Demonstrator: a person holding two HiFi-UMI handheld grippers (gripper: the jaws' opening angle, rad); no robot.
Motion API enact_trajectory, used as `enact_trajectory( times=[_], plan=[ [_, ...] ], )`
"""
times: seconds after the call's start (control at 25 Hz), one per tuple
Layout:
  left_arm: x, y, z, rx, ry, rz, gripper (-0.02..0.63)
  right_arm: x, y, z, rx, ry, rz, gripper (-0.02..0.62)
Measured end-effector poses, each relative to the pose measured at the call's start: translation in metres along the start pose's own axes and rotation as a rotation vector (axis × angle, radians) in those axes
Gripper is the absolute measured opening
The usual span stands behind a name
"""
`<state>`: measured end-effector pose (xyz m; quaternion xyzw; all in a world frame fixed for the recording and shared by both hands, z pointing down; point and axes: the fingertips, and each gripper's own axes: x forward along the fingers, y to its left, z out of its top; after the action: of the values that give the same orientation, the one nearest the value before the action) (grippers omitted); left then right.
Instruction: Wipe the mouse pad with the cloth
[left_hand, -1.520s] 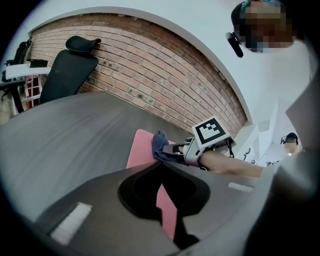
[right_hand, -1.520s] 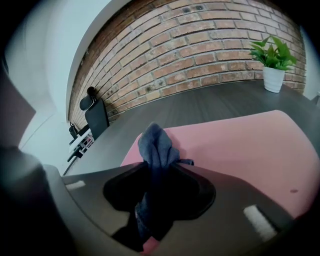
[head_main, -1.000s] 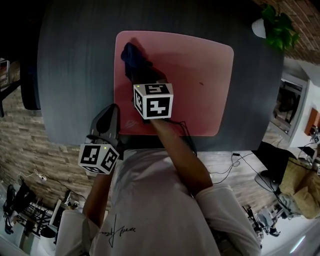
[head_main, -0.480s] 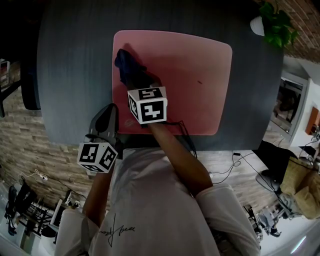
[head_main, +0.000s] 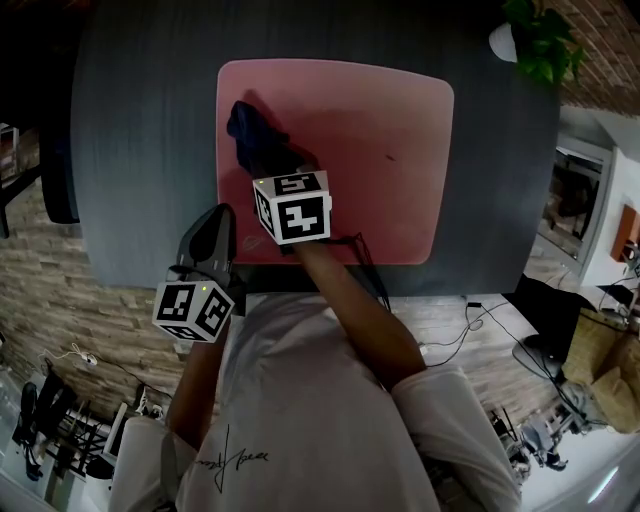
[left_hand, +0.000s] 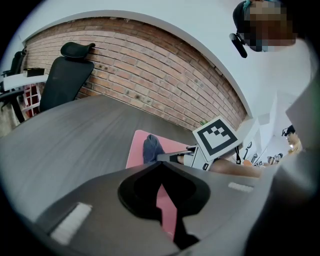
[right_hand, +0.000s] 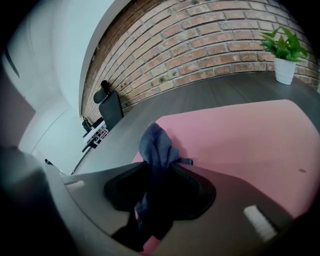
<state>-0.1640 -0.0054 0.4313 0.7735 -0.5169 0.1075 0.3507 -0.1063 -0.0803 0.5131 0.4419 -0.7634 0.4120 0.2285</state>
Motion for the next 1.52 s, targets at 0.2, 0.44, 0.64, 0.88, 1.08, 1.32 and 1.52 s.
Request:
enact_trajectory(
  times=[0.2, 0.44, 0.64, 0.88, 1.08, 1.32, 1.52],
  plan=[
    [0.004, -0.009, 0.001, 0.001, -0.011, -0.006, 0.014, -0.005, -0.010, -0.002, 0.003, 0.008, -0.014, 0.143],
    [0.010, -0.019, 0.000, 0.011, -0.007, -0.017, 0.014, -0.013, -0.023, -0.002, 0.013, 0.008, -0.026, 0.144],
    [0.012, -0.028, -0.004, 0.016, -0.001, -0.022, 0.014, -0.022, -0.036, -0.005, 0.035, 0.012, -0.034, 0.144],
    [0.016, -0.040, -0.008, 0.011, 0.000, -0.029, 0.014, -0.032, -0.054, -0.007, 0.048, 0.014, -0.052, 0.146],
    [0.016, -0.055, -0.012, 0.047, -0.002, -0.044, 0.014, -0.039, -0.062, -0.009, 0.054, 0.019, -0.047, 0.150],
    [0.018, -0.065, -0.013, 0.049, 0.000, -0.049, 0.014, -0.051, -0.079, -0.011, 0.064, 0.013, -0.056, 0.150],
    [0.019, -0.075, -0.013, 0.057, -0.006, -0.055, 0.014, -0.063, -0.098, -0.012, 0.072, 0.009, -0.068, 0.150]
  ],
)
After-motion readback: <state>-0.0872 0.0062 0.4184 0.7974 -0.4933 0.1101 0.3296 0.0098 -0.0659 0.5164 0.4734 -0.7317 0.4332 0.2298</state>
